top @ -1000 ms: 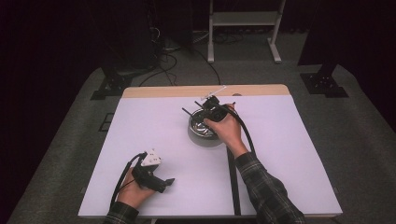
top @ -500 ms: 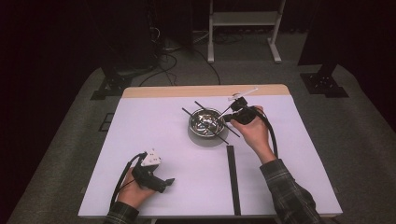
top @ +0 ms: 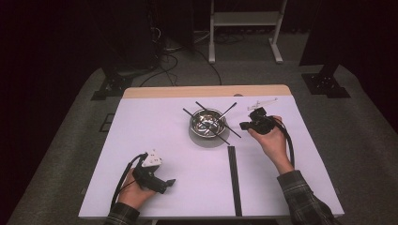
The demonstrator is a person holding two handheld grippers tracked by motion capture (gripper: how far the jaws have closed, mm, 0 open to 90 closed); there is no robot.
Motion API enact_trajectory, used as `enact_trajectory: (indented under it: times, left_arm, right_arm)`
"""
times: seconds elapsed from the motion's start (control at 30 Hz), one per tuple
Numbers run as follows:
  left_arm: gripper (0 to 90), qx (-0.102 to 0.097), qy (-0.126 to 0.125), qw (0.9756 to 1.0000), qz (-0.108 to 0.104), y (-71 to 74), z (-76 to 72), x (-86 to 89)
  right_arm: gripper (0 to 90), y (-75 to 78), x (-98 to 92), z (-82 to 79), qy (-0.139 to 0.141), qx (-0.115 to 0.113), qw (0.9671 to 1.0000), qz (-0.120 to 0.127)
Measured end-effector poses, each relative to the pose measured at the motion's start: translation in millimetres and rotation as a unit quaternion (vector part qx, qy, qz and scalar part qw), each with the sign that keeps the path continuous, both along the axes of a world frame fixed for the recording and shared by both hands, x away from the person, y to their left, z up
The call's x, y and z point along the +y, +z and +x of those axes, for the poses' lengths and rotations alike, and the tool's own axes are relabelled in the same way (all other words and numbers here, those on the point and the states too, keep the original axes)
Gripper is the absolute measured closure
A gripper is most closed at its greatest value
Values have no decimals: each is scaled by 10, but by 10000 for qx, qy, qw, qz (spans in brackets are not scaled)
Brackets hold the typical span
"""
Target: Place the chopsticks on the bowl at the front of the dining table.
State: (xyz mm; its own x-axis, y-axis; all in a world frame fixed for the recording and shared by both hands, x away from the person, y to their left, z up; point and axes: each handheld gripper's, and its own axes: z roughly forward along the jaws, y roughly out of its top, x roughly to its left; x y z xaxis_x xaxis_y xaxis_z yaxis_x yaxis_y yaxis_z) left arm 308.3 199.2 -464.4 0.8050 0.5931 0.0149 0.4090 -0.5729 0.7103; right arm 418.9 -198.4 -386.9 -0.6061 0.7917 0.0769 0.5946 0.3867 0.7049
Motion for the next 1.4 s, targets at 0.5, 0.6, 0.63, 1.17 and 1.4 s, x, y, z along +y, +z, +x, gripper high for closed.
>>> enact_trajectory:
  times: [0.5,0.6,0.63,1.17,1.4]
  left_arm:
    - [0,-3,-2,10000,4,1,1,1]
    - [0,-4,-6,10000,6,1,1,1]
    - [0,-6,-5,10000,7,1,2,1]
    - [0,-2,-5,10000,4,1,2,1]
    - [0,4,-2,10000,0,1,1,1]
  right_arm:
    - [898,-221,93,-57,262,187,9993,-176]
    - [898,-230,123,-71,320,194,9991,-188]
    - [898,-230,131,-78,331,207,9991,-188]
    - [898,-223,219,-158,597,226,9977,-217]
    - [898,-206,282,-197,729,230,9968,-240]
